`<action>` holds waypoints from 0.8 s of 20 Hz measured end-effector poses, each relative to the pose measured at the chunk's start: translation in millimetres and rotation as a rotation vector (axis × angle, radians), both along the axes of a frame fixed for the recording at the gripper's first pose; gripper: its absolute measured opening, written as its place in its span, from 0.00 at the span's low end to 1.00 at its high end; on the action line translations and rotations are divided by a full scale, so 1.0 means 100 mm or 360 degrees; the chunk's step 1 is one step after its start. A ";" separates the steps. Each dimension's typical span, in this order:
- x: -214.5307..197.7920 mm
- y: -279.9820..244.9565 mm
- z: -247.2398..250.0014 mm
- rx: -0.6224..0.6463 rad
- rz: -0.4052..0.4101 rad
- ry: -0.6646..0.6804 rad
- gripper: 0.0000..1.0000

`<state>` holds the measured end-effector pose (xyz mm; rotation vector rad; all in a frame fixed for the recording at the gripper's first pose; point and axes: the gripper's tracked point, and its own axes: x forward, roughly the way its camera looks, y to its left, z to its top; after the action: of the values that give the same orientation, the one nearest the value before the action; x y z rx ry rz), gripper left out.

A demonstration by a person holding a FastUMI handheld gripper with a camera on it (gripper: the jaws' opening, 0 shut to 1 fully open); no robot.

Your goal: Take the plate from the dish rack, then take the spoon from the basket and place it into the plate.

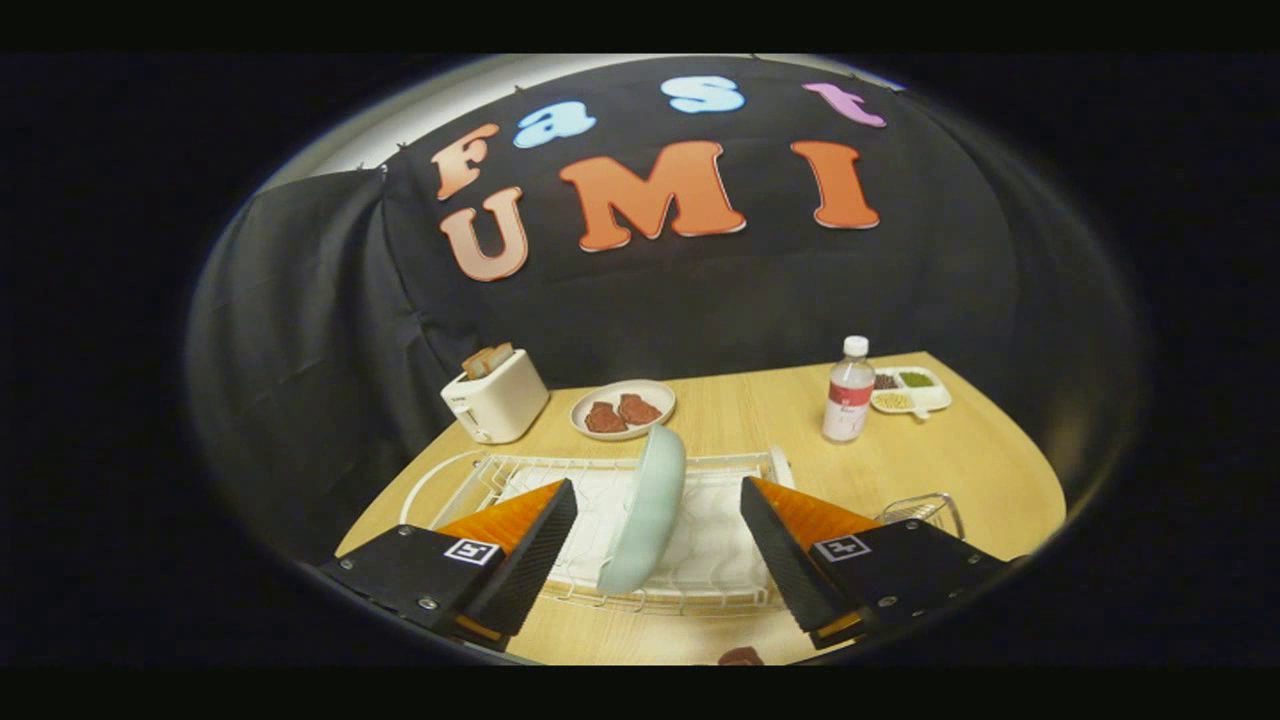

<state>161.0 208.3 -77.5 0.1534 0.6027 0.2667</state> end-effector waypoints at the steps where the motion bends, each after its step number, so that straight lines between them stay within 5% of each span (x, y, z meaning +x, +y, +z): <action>1: 0.04 0.00 -0.09 -0.0021 -0.0024 0.0046 0.98; 8: 0.19 0.02 -0.47 -0.0227 -0.0059 0.0232 0.94; 12: 0.17 0.05 -0.61 -0.0287 -0.0107 0.0358 0.55; 13: 0.16 -0.02 -0.59 -0.0323 -0.0158 0.0374 0.35; 16: 0.17 -0.08 -0.53 -0.0421 -0.0248 0.0375 0.26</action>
<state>178.0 200.5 -130.1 -0.0248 0.8491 0.0158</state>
